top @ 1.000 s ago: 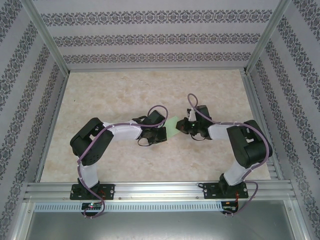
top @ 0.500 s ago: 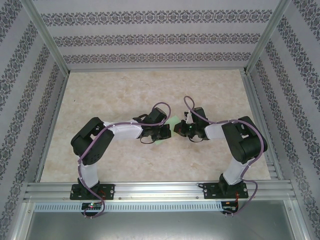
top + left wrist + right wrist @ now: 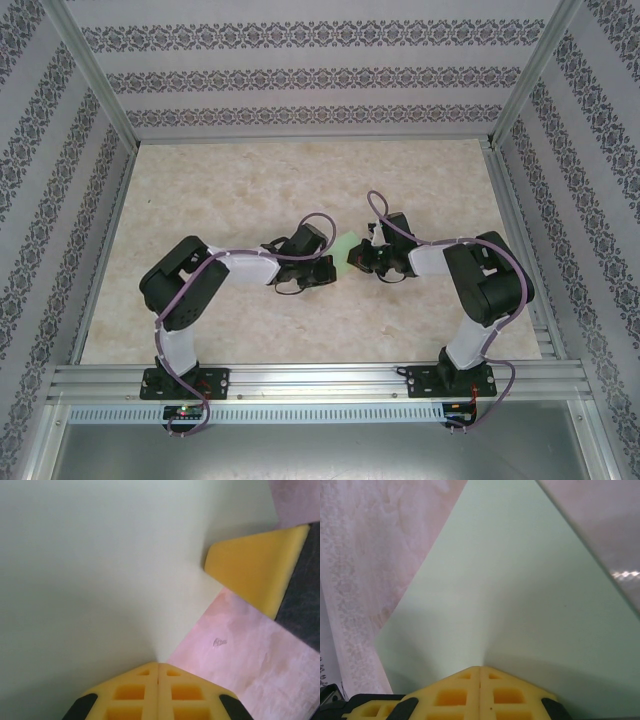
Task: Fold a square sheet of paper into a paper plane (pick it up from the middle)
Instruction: First fold in half a square sheet of paper at the center of the table.
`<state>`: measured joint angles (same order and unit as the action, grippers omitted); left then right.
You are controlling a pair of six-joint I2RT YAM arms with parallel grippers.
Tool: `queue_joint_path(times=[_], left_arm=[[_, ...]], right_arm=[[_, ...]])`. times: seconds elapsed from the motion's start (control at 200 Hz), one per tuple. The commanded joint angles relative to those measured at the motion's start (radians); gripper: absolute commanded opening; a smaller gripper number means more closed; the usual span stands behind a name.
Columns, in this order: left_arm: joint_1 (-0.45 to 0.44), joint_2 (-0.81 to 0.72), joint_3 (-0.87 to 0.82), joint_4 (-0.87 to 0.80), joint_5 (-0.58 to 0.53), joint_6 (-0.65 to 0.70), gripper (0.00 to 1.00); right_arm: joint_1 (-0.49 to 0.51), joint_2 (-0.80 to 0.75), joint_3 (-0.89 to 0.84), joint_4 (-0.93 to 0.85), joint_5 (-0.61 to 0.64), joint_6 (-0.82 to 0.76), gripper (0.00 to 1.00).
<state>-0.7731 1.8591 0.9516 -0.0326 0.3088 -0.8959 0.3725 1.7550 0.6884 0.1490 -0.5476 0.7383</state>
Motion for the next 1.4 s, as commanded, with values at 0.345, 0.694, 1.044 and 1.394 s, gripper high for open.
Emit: queue_joint_path(times=[0.345,0.694,1.044,1.394], left_arm=[[0.018,-0.095,-0.194,-0.043,-0.068,-0.032,0.00],[0.053,-0.134,-0.219,-0.008,-0.024,-0.020,0.00],[0.056,-0.158,-0.225,-0.085,-0.022,0.014,0.00],[0.058,-0.258,-0.164,-0.132,0.009,0.061,0.00]], right_arm=[[-0.012,0.082,0.003,-0.163,0.141,-0.055,0.00],[-0.011,0.081,0.005,-0.180,0.153,-0.060,0.00],[-0.011,0.083,0.008,-0.192,0.160,-0.064,0.00],[-0.010,0.078,0.008,-0.204,0.163,-0.066,0.00]])
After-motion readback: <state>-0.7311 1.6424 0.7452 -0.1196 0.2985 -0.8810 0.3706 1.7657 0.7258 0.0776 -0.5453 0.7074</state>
